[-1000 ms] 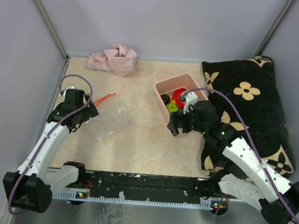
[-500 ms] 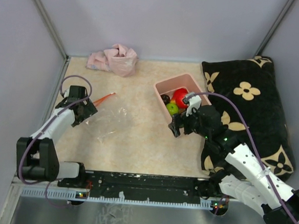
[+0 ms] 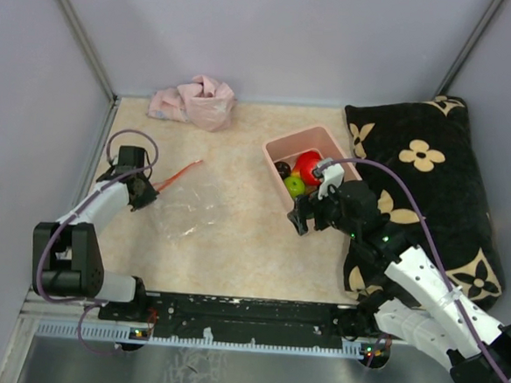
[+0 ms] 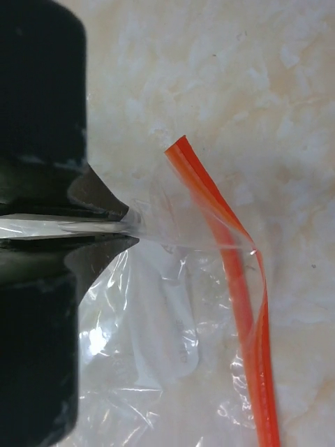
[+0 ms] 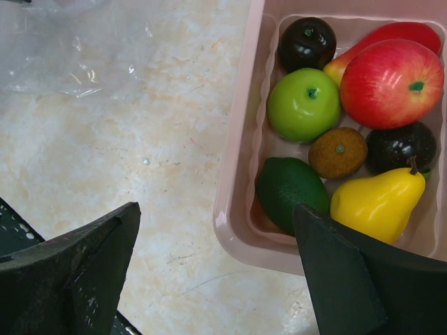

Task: Place the food in the zip-top bag and seal the zipper
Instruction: Pick up the zipper food storage bag at the center of the board.

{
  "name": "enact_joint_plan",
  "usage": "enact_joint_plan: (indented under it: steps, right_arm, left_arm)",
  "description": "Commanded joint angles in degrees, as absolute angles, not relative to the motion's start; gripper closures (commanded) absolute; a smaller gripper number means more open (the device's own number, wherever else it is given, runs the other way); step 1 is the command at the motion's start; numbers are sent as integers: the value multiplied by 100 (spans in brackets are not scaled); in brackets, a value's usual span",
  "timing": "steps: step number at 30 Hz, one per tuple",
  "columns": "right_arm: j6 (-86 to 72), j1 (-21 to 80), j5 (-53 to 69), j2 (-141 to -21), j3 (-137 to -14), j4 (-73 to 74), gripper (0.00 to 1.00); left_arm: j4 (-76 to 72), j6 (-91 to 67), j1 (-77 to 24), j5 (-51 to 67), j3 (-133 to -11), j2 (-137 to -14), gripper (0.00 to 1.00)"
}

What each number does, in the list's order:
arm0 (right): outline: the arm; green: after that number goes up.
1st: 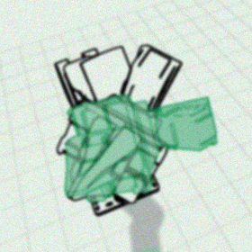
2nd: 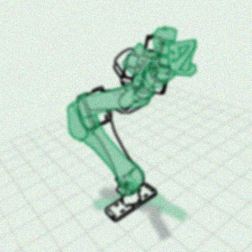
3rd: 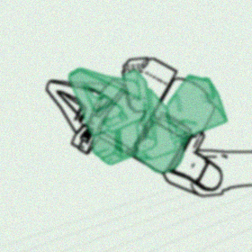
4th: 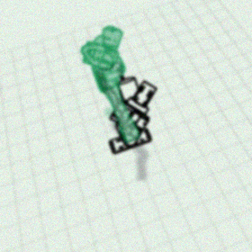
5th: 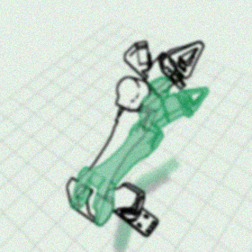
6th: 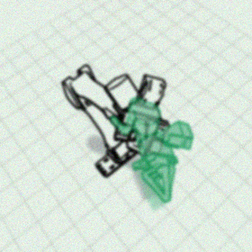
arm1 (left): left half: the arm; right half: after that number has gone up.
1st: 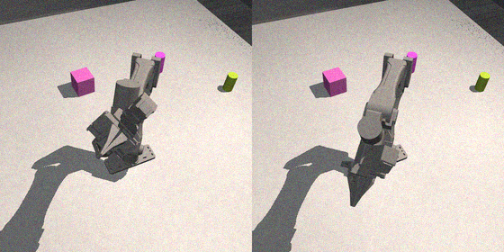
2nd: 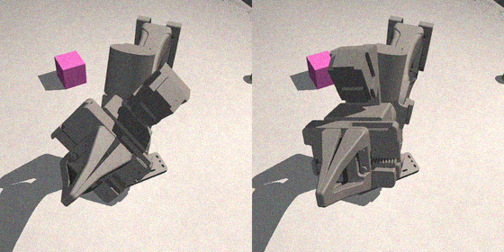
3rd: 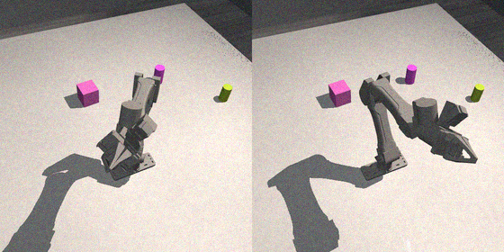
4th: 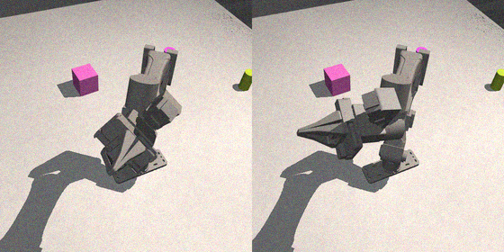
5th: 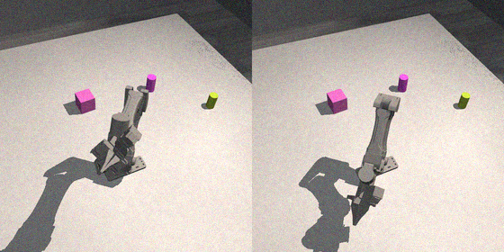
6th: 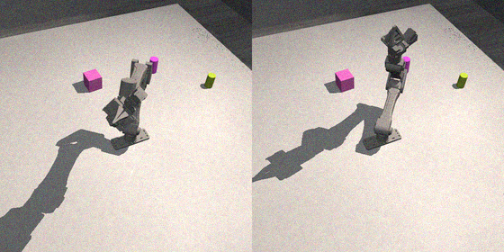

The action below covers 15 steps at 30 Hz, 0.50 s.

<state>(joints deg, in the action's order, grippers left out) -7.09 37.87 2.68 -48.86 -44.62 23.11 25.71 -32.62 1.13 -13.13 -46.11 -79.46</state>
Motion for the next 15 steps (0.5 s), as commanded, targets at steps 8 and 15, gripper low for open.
enact_joint_plan:
  steps: [8,15]
  right_arm:
    - [-610,3841,338,-4860,-4658,2208,8]
    - [-648,3841,278,-4887,-4841,2176,2]
  left_arm:
    - [2741,-1643,-65,89,-5207,-7159,94]
    - [2679,-353,-574,885,-5532,-6934,100]
